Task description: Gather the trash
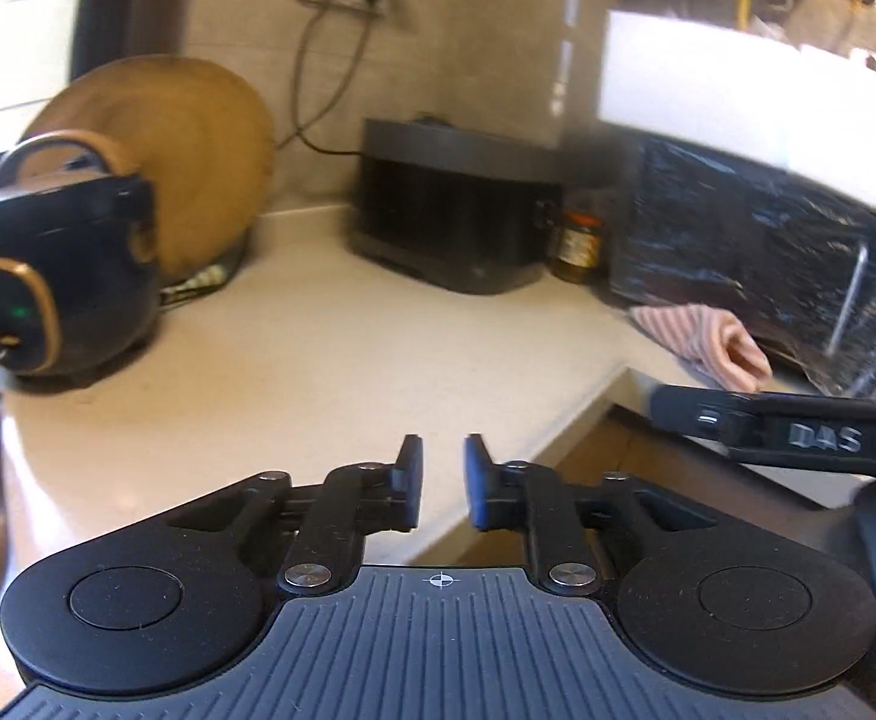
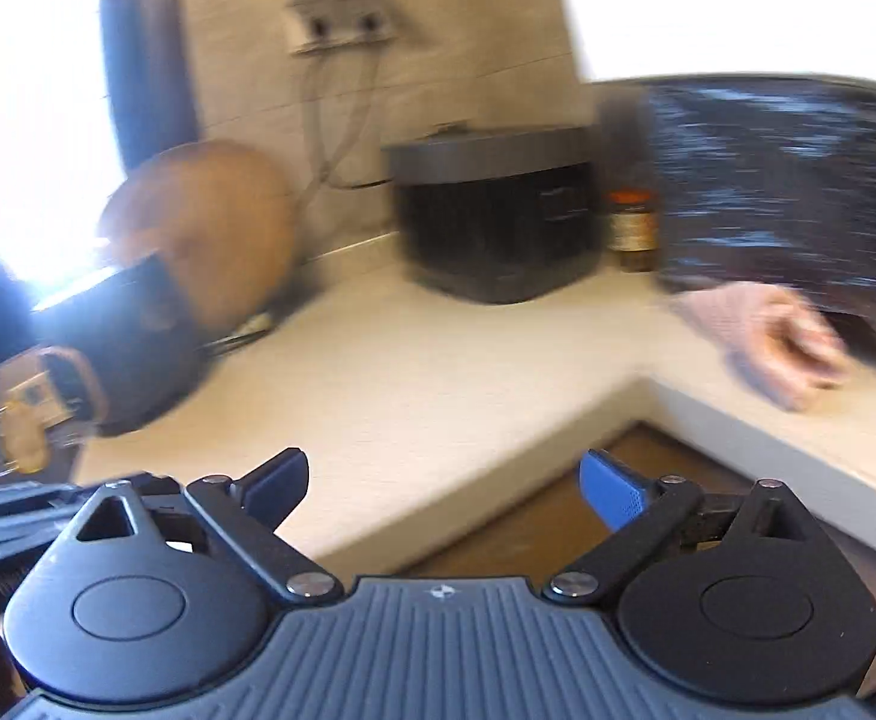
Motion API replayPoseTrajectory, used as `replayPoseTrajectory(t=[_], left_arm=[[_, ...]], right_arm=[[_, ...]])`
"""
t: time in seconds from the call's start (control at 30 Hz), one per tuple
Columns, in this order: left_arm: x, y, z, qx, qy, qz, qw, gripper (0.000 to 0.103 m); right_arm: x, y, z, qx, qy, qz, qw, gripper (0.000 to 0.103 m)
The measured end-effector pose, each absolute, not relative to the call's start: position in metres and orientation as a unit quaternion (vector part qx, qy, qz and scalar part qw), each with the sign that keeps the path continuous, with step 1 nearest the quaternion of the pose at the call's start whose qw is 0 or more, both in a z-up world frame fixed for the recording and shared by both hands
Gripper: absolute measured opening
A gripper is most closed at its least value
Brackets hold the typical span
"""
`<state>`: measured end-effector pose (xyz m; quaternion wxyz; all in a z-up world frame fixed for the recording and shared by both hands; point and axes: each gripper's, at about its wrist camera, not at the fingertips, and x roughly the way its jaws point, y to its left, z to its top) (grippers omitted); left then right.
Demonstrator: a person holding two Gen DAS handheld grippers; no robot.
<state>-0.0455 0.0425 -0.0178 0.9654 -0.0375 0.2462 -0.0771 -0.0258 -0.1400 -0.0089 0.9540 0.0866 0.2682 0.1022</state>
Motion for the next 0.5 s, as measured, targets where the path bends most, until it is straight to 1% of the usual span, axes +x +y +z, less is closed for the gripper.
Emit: replayPoseTrajectory(t=[0.07,0.2,0.33,0.5], left_arm=[[-0.050,0.051,-0.016,-0.041,0.249,-0.057,0.966,0.017],[-0.062,0.062,-0.010,-0.005,0.220,-0.001,0.975,0.017],[-0.059,0.079,-0.003,-0.034,0.234,0.002,0.972,0.017],[-0.059,0.088,-0.003,-0.038,0.240,0.003,0.970,0.017]], right_arm=[[-0.018,-0.118,-0.006,0.080,0.280,0.126,0.948,0.098],[-0.017,-0.079,-0.006,0.045,0.292,0.144,0.944,0.098],[-0.018,-0.064,-0.006,0.042,0.292,0.140,0.945,0.098],[-0.012,-0.055,-0.007,0.041,0.298,0.136,0.944,0.098]])
